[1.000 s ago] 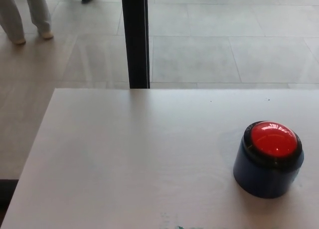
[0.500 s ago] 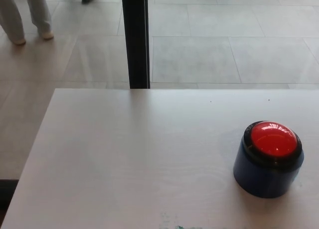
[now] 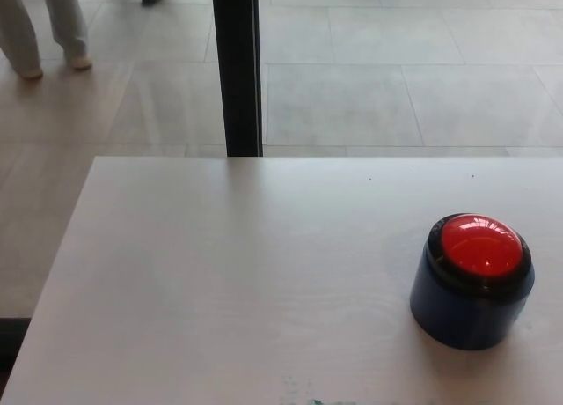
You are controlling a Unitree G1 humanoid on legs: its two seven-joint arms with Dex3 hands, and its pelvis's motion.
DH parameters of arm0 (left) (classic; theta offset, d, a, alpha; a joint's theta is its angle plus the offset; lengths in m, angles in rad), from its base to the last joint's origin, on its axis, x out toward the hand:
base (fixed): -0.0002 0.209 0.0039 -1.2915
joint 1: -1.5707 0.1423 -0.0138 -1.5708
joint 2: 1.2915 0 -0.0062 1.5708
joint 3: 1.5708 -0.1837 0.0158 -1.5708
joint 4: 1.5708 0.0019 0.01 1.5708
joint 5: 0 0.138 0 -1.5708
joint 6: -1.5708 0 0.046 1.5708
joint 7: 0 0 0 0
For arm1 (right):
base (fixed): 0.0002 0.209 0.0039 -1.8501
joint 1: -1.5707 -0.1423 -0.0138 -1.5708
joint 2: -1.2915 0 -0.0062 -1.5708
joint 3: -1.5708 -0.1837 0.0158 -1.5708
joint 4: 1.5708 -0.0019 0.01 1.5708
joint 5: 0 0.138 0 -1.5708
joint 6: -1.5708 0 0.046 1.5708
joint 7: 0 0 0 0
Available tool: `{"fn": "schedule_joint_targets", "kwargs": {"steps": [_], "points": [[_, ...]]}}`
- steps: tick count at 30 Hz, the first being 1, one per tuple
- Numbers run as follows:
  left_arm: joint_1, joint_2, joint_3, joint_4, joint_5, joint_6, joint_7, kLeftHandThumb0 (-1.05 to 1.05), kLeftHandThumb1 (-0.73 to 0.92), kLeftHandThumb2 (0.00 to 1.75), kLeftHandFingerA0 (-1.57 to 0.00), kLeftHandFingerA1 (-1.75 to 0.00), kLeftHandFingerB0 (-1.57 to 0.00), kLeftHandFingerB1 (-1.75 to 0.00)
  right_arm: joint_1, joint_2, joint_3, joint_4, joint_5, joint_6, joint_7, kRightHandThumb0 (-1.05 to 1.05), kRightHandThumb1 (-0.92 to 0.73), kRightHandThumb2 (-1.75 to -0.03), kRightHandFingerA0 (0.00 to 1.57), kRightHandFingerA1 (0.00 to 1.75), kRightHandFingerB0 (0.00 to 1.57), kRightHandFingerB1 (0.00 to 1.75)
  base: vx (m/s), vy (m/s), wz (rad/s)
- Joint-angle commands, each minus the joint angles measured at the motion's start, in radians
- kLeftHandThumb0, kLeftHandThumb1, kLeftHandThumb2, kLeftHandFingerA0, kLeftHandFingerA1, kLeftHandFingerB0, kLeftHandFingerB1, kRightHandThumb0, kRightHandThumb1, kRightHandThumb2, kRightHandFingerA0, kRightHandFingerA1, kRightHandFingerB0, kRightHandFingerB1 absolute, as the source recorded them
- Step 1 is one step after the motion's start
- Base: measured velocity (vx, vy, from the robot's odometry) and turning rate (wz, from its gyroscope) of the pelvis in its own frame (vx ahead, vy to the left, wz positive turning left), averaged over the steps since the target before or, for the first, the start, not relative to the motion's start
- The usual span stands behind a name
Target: The robot uses its right hand to press the red button kept in the middle of the desk
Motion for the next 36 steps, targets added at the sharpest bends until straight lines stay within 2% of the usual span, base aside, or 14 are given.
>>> {"fn": "schedule_joint_targets", "kwargs": {"steps": [1, 7, 11, 12, 13, 14, 19, 25, 30, 32, 33, 34, 35, 36], "points": [[-0.006, 0.02, 0.001, 0.001, 0.011, 0.009, 0.009, -0.39, 0.65, 0.59, -0.91, -0.77, -0.76, -0.56, -0.003, -0.014, 0.012, -0.001, -0.023, -0.019, -0.025, -0.23, -0.52, -1.0, 0.99, 1.34, 0.8, 0.69, 0.0, 0.0, 0.0], [-0.007, 0.025, 0.014, 0.0, -0.001, 0.037, -0.007, -0.39, 0.66, 0.59, -0.85, -0.75, -0.75, -0.57, 0.013, -0.018, 0.022, -0.02, -0.011, 0.014, 0.002, -0.44, -0.6, -0.66, 1.0, 1.37, 0.74, 0.81, 0.0, 0.0, 0.0], [-0.019, 0.023, 0.039, -0.001, -0.02, 0.056, -0.01, -0.4, 0.63, 0.58, -0.82, -0.74, -0.76, -0.61, 0.005, -0.028, 0.026, -0.019, 0.001, 0.052, 0.011, -0.43, -0.66, -0.62, 0.99, 1.32, 0.68, 0.66, 0.0, 0.0, 0.0], [-0.01, 0.021, 0.042, -0.014, -0.023, 0.044, -0.043, -0.53, 0.64, 0.59, -0.56, -0.65, -0.56, -0.53, 0.011, -0.032, 0.039, -0.022, -0.004, 0.055, 0.032, -0.55, -0.65, -0.59, 0.95, 1.1, 0.5, 0.56, 0.0, 0.0, 0.0], [-0.009, 0.02, 0.043, -0.014, -0.021, 0.045, -0.044, -0.53, 0.64, 0.59, -0.56, -0.65, -0.56, -0.53, 0.014, -0.034, 0.038, -0.025, -0.002, 0.057, 0.032, -0.55, -0.65, -0.59, 0.95, 1.1, 0.5, 0.56, 0.0, 0.0, 0.0], [-0.011, 0.021, 0.053, -0.02, -0.032, 0.06, -0.059, -0.59, 0.64, 0.59, -0.41, -0.56, -0.36, -0.42, 0.025, -0.029, 0.05, -0.06, -0.004, 0.078, 0.031, -0.63, -0.66, -0.6, 0.92, 0.96, 0.34, 0.49, 0.0, 0.0, 0.0], [-0.003, 0.024, 0.063, -0.019, -0.04, 0.061, -0.126, -0.71, 0.63, 0.6, -0.18, -0.48, -0.25, -0.36, 0.04, -0.043, 0.066, -0.077, 0.012, 0.115, 0.083, -0.62, -0.69, -0.61, 0.54, 0.91, 0.32, 0.43, 0.0, 0.0, 0.0], [0.011, 0.024, 0.08, -0.023, -0.053, 0.078, -0.156, -0.68, 0.68, 0.6, -0.16, -0.45, -0.18, -0.33, 0.038, -0.041, 0.058, -0.077, 0.012, 0.165, 0.058, -0.56, -0.73, -0.59, 0.22, 0.95, 0.16, 0.59, 0.0, 0.0, 0.0], [0.032, 0.03, 0.061, -0.017, -0.029, 0.077, -0.15, -0.7, 0.7, 0.6, -0.17, -0.46, -0.19, -0.32, 0.032, -0.025, -0.005, -0.077, 0.041, 0.233, -0.02, -0.49, -0.75, -0.6, 0.26, 0.88, 0.08, 0.5, 0.0, 0.0, 0.0], [0.03, 0.025, 0.076, -0.022, -0.046, 0.083, -0.148, -0.68, 0.7, 0.6, -0.17, -0.48, -0.19, -0.34, -0.003, -0.044, -0.023, 0.021, 0.032, 0.199, -0.031, -0.48, -0.72, -0.61, 0.36, 1.07, 0.06, 0.36, 0.0, 0.0, 0.0], [0.029, 0.024, 0.075, -0.019, -0.043, 0.079, -0.147, -0.7, 0.68, 0.6, -0.18, -0.49, -0.2, -0.34, -0.024, -0.058, -0.031, 0.085, 0.03, 0.168, -0.018, -0.56, -0.59, -0.9, 0.49, 0.93, 0.04, 0.51, 0.0, 0.0, 0.0], [0.023, 0.022, 0.09, -0.02, -0.057, 0.084, -0.146, -0.69, 0.67, 0.6, -0.17, -0.48, -0.2, -0.32, -0.032, -0.061, -0.03, 0.103, 0.025, 0.158, -0.018, -0.59, -0.58, -0.91, 0.48, 0.89, 0.09, 0.53, 0.0, 0.0, 0.0], [0.019, 0.022, 0.091, -0.014, -0.056, 0.081, -0.154, -0.72, 0.69, 0.61, -0.13, -0.47, -0.16, -0.3, -0.023, -0.052, -0.024, 0.08, 0.019, 0.138, -0.01, -0.6, -0.7, -0.6, 0.36, 1.02, 0.19, 0.56, 0.0, 0.0, 0.0], [0.02, 0.022, 0.097, -0.018, -0.064, 0.087, -0.178, -0.74, 0.7, 0.62, -0.07, -0.47, -0.1, -0.27, -0.019, -0.048, -0.022, 0.07, 0.019, 0.131, -0.005, -0.62, -0.71, -0.6, 0.33, 1.04, 0.18, 0.57, 0.0, 0.0, 0.0]]}}
